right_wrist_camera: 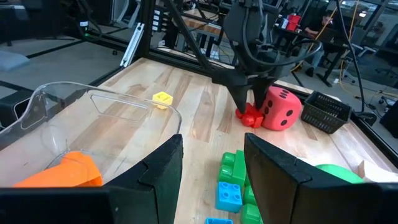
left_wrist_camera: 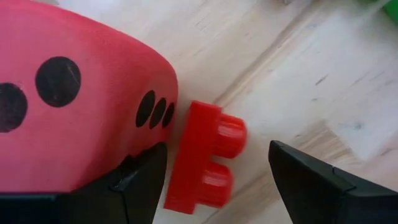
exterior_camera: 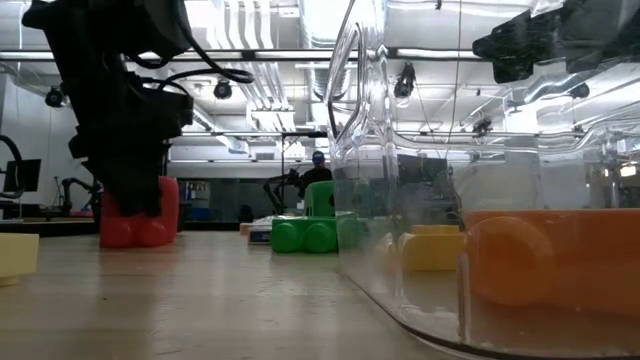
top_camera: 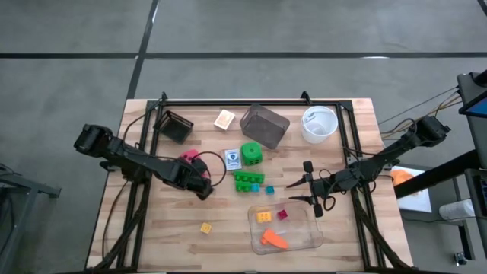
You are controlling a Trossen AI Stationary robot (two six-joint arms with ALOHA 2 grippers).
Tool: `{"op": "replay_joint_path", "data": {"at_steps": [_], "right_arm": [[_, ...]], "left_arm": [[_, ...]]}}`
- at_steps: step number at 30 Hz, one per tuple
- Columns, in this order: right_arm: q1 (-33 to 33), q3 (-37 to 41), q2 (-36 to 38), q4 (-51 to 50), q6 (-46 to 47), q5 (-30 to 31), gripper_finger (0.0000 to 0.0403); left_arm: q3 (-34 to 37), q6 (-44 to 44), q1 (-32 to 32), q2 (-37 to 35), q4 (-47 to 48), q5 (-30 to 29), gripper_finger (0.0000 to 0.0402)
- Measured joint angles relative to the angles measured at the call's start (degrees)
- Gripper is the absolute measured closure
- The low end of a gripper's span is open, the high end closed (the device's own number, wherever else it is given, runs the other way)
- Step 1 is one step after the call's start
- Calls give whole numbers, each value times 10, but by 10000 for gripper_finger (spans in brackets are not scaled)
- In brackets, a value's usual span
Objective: Pick & Place Toys
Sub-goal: Put the red game piece into the transparent bin
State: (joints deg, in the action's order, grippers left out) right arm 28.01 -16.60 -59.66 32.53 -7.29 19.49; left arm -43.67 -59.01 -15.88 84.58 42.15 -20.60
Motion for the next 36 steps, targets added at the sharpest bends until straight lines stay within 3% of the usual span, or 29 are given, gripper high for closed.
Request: {"op": "replay_joint_path", "data": {"at_steps": [16, 20, 30, 32, 36], "right_arm": [[0, 0, 0, 0, 0, 0, 235], [0, 0, 0, 0, 0, 0, 235], [0, 0, 0, 0, 0, 0, 235], [0, 0, 0, -1, 0, 0, 235], [0, 0, 0, -3, 0, 0, 235]], "left_arm": [[53, 12, 0, 0, -75, 58, 125], [57, 9, 0, 0, -80, 67, 175], [51, 20, -1, 0, -98, 112, 377], [48, 30, -3, 0, -110, 122, 393], [32, 50, -3, 0, -131, 138, 384]]}}
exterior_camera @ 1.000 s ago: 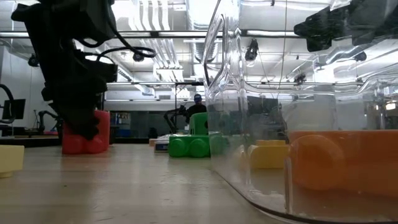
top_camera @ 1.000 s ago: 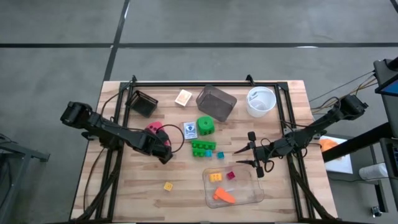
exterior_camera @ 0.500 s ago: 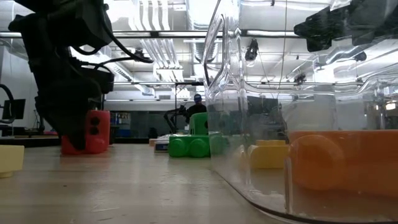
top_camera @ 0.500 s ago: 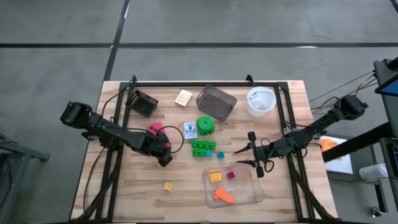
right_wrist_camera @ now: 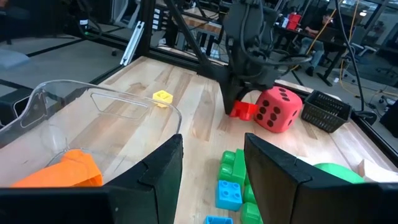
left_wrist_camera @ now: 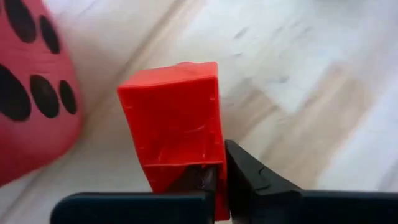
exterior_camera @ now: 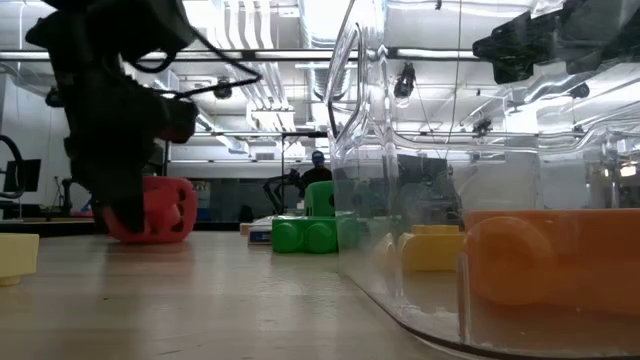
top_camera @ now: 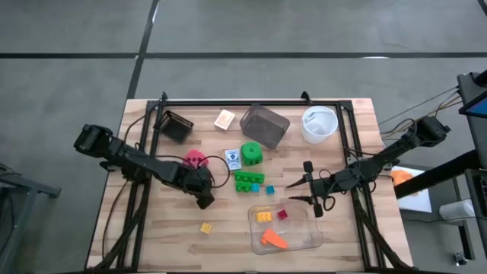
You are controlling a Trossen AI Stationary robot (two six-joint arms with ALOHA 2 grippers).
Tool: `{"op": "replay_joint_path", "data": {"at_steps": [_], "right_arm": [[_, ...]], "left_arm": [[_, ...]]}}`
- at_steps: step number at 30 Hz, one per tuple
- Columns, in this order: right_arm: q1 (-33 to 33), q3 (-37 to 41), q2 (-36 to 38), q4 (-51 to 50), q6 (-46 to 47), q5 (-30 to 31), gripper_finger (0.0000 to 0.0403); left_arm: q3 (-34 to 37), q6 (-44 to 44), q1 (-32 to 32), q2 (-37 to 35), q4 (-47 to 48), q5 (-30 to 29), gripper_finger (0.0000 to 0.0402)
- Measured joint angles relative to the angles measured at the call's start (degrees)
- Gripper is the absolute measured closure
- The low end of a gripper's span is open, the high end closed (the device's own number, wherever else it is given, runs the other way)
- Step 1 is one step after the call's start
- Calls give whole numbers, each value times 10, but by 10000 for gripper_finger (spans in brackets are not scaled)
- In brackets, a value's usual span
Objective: Pick & Place Toys
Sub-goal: Put the red game piece into the transparent bin
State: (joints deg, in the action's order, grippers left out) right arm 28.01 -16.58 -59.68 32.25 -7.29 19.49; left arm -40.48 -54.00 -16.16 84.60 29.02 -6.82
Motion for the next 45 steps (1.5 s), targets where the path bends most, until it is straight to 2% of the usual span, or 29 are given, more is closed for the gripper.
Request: {"op": "replay_joint_path", "data": {"at_steps": [3, 10, 18, 21, 25, 28, 33, 40, 45], "right_arm": [[0, 0, 0, -2, 0, 0, 235], [0, 0, 0, -2, 0, 0, 235], [0, 0, 0, -2, 0, 0, 235], [0, 0, 0, -2, 0, 0, 235], [0, 0, 0, -1, 0, 0, 235], [0, 0, 0, 2, -1, 0, 235], [0, 0, 0, 6, -4, 1, 235], [0, 0, 0, 5, -4, 2, 235], [0, 0, 0, 3, -4, 2, 235]], "left_arm": [[-10, 23, -1, 0, -20, 1, 384], [-22, 125, -11, 0, -141, 26, 390], [-23, 311, -34, 0, -415, 30, 392], [-25, 355, -34, 0, -482, 30, 393], [-41, 387, -26, 8, -491, 28, 393], [-66, 399, -24, 42, -491, 30, 393], [-140, 428, -25, 134, -480, 88, 394], [-258, 476, -24, 216, -356, 127, 378], [-301, 509, -24, 241, -319, 149, 379]]}}
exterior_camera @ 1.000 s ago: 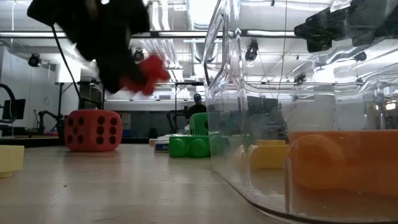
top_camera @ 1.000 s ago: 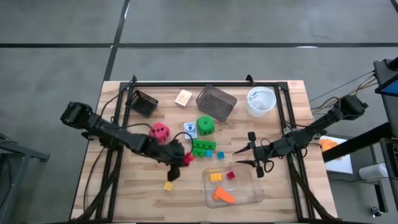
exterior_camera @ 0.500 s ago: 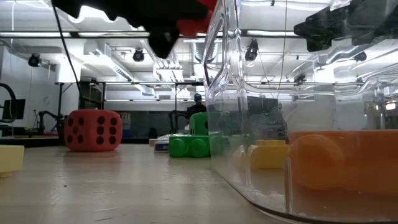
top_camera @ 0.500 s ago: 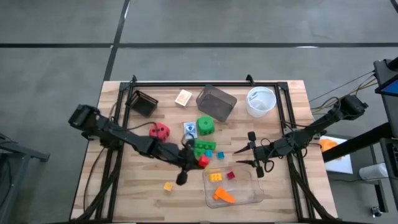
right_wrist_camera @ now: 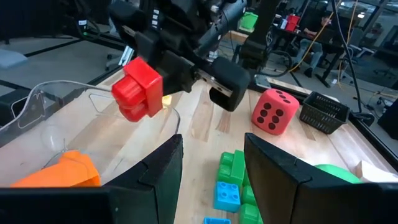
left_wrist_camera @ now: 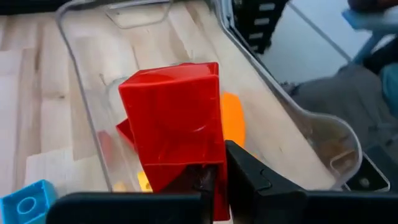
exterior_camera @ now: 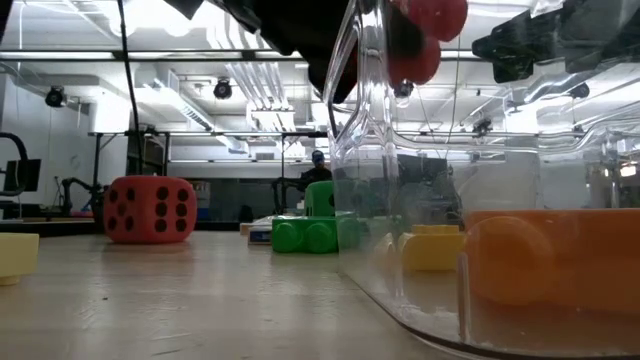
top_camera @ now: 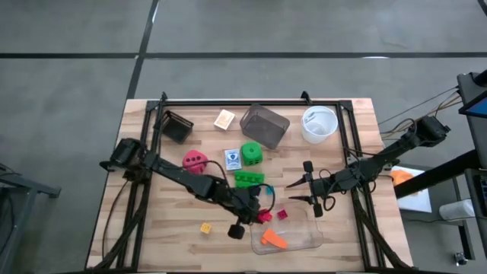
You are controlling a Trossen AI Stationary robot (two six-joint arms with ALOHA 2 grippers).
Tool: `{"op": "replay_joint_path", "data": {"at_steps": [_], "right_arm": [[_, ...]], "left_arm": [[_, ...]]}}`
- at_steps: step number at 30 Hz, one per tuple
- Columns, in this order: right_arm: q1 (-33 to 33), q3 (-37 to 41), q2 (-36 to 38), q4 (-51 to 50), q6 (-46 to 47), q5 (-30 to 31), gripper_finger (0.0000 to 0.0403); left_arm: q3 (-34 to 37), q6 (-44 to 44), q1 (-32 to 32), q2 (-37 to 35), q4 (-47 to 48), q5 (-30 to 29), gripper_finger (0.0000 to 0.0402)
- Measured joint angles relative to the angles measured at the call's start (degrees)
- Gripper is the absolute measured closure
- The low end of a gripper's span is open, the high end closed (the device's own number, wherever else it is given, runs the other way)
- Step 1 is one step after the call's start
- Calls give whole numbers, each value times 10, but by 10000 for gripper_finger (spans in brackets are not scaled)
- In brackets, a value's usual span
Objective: Pick & Place Toys
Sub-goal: Put the red game piece into the transparent bin
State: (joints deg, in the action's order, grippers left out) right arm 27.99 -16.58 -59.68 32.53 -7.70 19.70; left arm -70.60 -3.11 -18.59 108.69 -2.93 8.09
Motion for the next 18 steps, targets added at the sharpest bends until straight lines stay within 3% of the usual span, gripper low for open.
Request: {"op": "replay_joint_path", "data": {"at_steps": [7, 18], "right_arm": [[0, 0, 0, -2, 2, 0, 235], [0, 0, 0, -5, 2, 0, 235]], "left_arm": [[-4, 11, 2, 2, 6, 13, 355], [-4, 15, 3, 2, 11, 36, 179]]}}
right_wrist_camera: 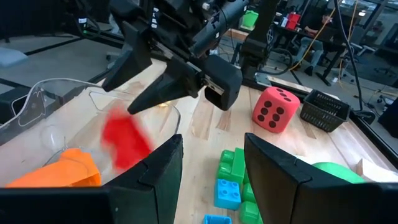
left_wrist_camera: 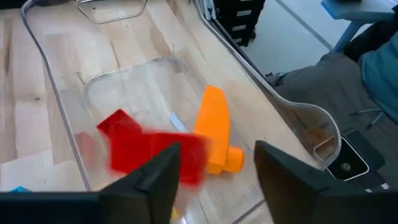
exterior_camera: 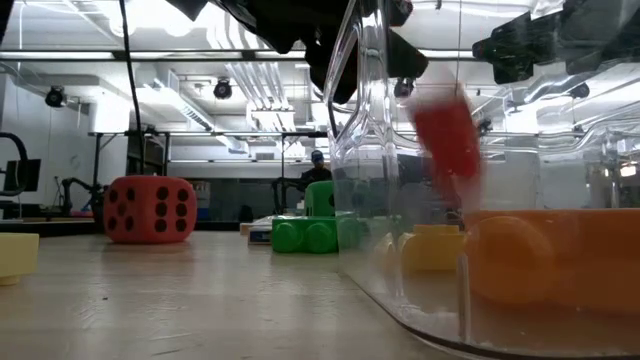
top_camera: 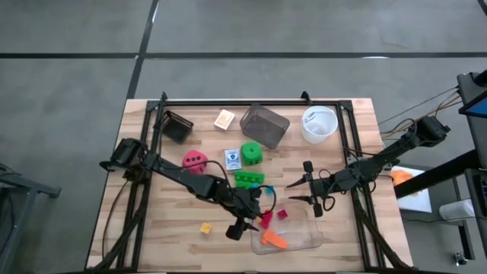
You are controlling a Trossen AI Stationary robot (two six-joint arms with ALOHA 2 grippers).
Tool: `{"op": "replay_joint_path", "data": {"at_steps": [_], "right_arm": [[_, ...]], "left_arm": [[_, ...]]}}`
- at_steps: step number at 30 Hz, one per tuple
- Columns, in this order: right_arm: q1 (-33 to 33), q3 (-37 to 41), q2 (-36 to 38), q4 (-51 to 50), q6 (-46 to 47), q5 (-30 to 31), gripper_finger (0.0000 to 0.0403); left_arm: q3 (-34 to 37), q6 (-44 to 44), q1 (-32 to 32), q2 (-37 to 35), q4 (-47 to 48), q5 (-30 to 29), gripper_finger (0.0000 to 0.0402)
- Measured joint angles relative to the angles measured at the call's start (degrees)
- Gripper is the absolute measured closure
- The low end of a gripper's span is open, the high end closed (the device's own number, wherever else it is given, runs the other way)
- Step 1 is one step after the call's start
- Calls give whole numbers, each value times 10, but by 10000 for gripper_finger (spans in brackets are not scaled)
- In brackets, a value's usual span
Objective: Pick & Place Toys
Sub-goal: Put the red game piece into the transparent bin, then put the bottom green game piece into the transparent bin
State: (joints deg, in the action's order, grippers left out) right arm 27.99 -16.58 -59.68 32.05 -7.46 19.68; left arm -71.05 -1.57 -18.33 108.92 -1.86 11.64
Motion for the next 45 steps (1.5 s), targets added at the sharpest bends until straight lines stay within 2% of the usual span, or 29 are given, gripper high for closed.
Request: {"op": "replay_joint_path", "data": {"at_steps": [4, 11, 14, 19, 21, 30, 35, 45], "right_arm": [[0, 0, 0, 0, 0, 0, 235], [0, 0, 0, 0, 2, 0, 235], [0, 0, 0, -2, 2, 0, 235], [0, 0, 0, -6, 2, 0, 235], [0, 0, 0, -6, 1, 0, 235], [0, 0, 0, -5, 2, 0, 235], [0, 0, 0, -5, 2, 0, 235], [0, 0, 0, -6, 2, 0, 235]], "left_arm": [[-1, 1, 0, -1, 0, 0, 141], [0, 4, 0, -36, 28, -30, 132], [0, 12, 0, -70, 93, -97, 132], [0, 1, 5, -98, 242, -261, 132], [2, -11, 14, -92, 284, -287, 132], [50, -18, 64, -38, 252, -260, 132], [95, -18, 88, -37, 189, -245, 132], [119, -17, 103, -37, 169, -219, 132]]}}
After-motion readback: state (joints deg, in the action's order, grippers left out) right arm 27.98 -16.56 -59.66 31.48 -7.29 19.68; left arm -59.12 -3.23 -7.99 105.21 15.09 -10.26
